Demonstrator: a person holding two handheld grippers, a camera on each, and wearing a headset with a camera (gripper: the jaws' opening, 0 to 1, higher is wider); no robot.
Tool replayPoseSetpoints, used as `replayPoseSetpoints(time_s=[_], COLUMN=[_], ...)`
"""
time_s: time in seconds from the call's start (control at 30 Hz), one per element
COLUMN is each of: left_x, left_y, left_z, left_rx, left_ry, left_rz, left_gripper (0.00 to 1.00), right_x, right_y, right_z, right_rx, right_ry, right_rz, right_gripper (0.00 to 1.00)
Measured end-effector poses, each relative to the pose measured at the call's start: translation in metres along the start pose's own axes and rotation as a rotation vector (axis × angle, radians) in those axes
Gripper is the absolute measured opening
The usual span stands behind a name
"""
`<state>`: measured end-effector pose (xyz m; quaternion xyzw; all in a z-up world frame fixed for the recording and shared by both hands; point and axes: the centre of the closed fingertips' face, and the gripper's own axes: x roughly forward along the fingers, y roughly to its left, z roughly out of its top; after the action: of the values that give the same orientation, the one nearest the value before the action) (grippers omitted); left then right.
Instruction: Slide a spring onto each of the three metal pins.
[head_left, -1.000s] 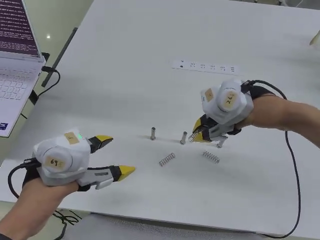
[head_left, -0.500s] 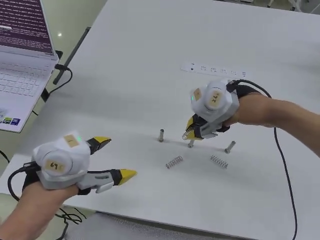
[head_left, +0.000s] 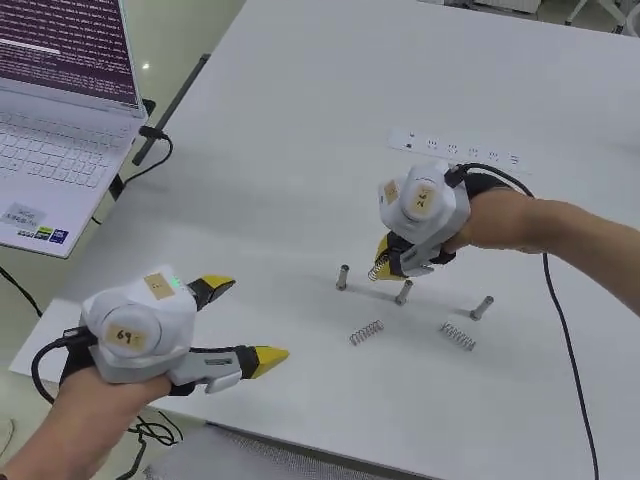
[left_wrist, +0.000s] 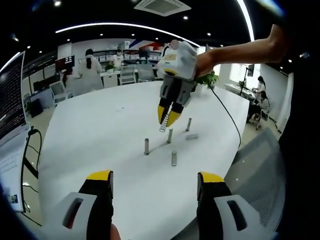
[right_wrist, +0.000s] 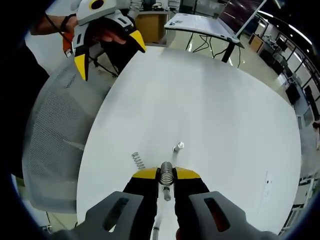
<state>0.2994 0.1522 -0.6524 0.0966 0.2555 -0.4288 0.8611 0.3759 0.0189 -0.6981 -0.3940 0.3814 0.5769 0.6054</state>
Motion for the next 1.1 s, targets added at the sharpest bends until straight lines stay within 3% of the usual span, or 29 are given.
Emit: replayPoseSetpoints(time_s=[0.4,1.1], left_x=[-0.004,-0.009], left_y=[0.001,0.008], left_z=[-0.001,-0.006], left_rx=[-0.007,-0.033], left_ry=[-0.003,-0.002], left_rz=[0.006,0.023], left_gripper=[0.64,0.64], right_x=[0.013,0.024], right_y=[-0.012,-0.015], right_z=[0.010,0.022], right_rx=[-0.018,-0.053], right_ry=[0.017,0.043], right_rz=[0.010,0.032], right_gripper=[0.09,0.09])
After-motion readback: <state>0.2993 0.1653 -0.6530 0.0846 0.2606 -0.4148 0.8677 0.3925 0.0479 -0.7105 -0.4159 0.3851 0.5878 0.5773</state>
